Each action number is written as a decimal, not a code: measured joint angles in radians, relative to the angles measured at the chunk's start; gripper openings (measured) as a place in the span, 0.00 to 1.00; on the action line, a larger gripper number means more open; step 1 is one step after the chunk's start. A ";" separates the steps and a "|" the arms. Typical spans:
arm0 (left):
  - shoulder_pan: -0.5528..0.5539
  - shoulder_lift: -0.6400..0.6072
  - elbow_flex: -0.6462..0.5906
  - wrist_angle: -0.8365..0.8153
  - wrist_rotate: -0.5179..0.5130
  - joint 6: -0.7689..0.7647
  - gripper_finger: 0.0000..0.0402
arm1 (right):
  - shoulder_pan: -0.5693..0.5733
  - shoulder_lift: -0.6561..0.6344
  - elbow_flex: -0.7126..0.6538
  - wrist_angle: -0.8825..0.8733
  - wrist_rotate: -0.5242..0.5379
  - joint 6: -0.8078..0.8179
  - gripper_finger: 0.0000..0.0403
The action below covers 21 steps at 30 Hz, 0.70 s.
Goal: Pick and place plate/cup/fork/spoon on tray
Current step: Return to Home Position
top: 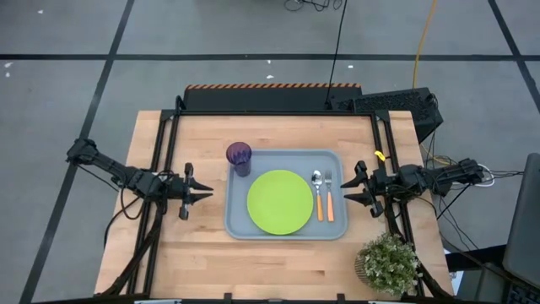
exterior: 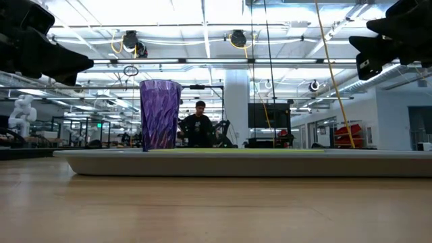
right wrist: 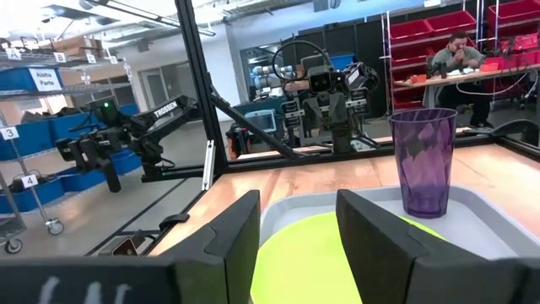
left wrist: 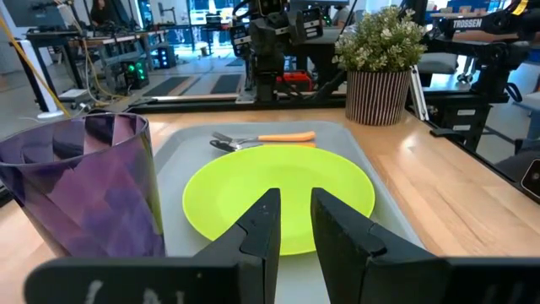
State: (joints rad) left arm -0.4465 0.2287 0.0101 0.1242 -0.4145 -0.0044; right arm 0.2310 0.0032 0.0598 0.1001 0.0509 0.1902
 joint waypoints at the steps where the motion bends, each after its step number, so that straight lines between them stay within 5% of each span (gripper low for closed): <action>1: 0.000 0.000 0.000 0.000 0.000 0.000 0.18 | 0.000 0.000 0.000 0.000 0.000 0.000 0.38; 21: 0.000 0.000 0.000 0.000 0.000 0.000 0.18 | -0.003 0.000 -0.021 0.026 0.000 0.000 0.38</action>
State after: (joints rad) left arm -0.4466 0.2287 0.0105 0.1238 -0.4141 -0.0044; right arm 0.2284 0.0036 0.0390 0.1262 0.0505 0.1898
